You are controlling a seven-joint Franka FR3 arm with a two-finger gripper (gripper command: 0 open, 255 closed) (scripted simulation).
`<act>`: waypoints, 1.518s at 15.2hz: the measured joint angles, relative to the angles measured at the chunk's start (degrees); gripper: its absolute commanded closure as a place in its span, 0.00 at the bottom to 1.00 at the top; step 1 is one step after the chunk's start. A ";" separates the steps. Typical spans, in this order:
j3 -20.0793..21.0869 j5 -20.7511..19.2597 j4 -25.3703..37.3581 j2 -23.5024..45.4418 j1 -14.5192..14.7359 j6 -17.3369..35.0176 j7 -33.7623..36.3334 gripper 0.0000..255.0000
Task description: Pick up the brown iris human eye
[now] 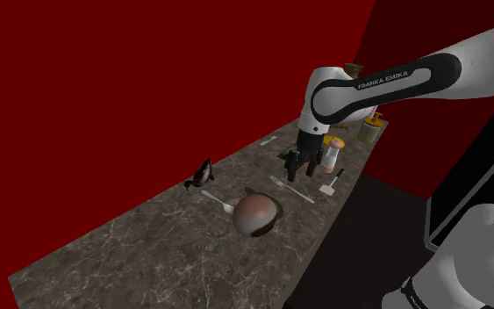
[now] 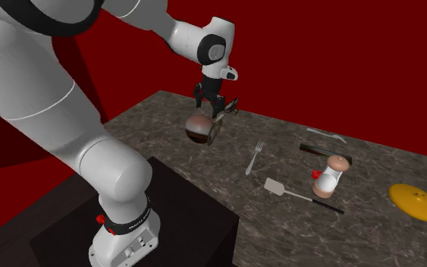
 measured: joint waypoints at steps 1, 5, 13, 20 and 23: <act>0.05 0.37 0.62 1.94 0.16 1.57 -0.29 0.00; 0.49 2.02 5.49 11.25 0.87 7.00 -1.22 0.00; 1.82 4.79 16.65 27.97 1.89 14.65 -2.40 0.00; 2.18 5.79 18.95 33.91 1.65 18.51 -3.77 0.00; 2.32 6.13 18.88 34.97 1.67 20.07 -4.03 1.00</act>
